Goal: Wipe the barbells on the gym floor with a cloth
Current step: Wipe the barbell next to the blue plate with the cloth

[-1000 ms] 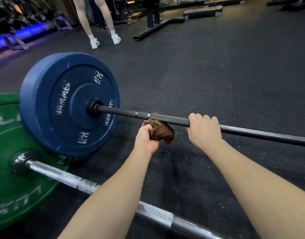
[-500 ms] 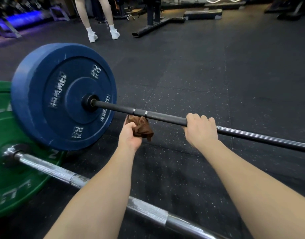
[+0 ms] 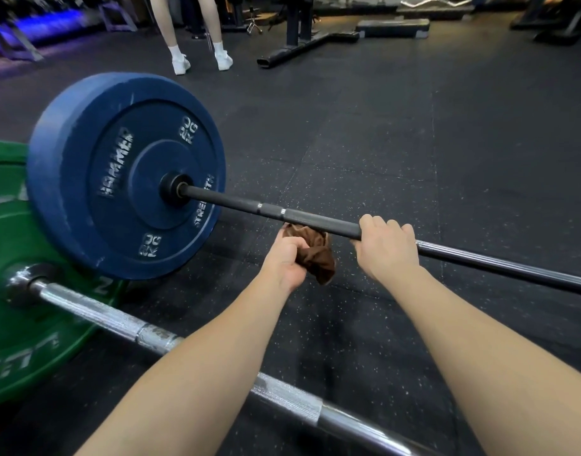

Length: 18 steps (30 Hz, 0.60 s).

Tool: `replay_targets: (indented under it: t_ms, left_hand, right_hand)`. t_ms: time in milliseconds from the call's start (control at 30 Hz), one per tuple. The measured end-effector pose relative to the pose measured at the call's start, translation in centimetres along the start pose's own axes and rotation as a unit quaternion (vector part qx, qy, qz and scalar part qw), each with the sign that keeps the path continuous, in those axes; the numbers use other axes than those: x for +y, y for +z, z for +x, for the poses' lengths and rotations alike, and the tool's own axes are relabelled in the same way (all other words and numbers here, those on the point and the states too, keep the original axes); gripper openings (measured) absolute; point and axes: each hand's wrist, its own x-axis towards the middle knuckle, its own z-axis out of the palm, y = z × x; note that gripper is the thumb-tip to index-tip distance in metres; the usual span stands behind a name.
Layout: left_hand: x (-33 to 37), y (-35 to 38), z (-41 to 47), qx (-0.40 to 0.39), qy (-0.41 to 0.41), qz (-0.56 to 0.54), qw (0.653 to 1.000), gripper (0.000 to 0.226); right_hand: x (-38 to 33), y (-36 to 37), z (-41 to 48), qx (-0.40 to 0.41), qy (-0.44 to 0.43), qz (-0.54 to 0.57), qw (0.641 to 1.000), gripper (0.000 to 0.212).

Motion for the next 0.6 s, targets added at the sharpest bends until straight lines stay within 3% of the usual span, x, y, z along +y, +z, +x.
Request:
replay_targets:
  t_ms: [333, 600]
  left_hand:
    - [3.4, -2.6, 0.9, 0.034, 0.059, -0.043, 0.997, 0.090]
    - [0.8, -0.3, -1.0, 0.000, 0.013, -0.004, 1.000, 0.076]
  right_hand:
    - [0.0, -0.3, 0.0, -0.016, -0.002, 0.002, 1.000, 0.026]
    - [0.5, -0.7, -0.3, -0.033, -0.023, 0.005, 0.999, 0.021]
